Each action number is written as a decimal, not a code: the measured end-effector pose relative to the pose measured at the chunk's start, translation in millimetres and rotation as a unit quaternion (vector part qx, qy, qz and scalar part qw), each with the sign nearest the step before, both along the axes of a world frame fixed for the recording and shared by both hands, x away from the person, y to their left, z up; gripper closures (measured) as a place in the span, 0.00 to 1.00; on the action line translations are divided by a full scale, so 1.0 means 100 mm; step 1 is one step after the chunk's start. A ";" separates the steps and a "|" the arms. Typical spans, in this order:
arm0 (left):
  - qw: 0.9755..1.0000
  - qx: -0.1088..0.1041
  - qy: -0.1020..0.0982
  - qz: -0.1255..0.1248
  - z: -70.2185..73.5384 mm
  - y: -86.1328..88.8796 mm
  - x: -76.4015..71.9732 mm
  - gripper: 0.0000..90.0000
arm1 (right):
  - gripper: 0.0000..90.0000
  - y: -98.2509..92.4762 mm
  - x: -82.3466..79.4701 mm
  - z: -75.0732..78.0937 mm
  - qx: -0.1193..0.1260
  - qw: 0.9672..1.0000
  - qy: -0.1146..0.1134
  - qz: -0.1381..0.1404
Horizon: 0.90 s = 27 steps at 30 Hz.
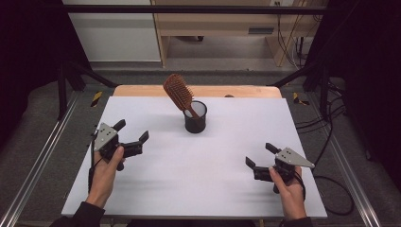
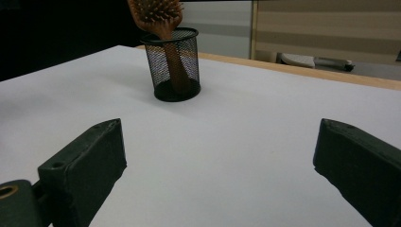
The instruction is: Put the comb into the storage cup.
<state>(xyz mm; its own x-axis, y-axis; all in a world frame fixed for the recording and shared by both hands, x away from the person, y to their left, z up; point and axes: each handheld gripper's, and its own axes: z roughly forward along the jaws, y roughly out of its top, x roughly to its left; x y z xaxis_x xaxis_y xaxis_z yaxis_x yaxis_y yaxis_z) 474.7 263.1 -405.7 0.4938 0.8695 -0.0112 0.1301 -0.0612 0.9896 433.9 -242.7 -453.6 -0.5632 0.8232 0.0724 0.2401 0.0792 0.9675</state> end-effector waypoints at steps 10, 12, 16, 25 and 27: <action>1.000 -0.010 -0.002 0.019 -0.02 0.29 -0.12 0.02 | 0.04 -0.09 -0.02 0.02 0.001 1.000 -0.014 -0.014; 1.000 -0.013 -0.001 0.023 -0.03 0.35 -0.14 0.02 | 0.04 -0.10 -0.02 0.02 0.001 1.000 -0.016 -0.014; 0.999 -0.017 0.001 0.031 -0.06 0.45 -0.20 0.02 | 0.04 -0.11 -0.02 0.01 -0.005 1.000 -0.021 -0.014; 0.999 -0.027 0.010 0.031 -0.16 0.59 -0.33 0.02 | 0.04 -0.17 -0.03 0.01 -0.012 0.999 -0.030 -0.017; 0.999 -0.027 0.011 0.030 -0.18 0.60 -0.35 0.02 | 0.04 -0.20 -0.03 0.00 -0.012 0.999 -0.031 -0.018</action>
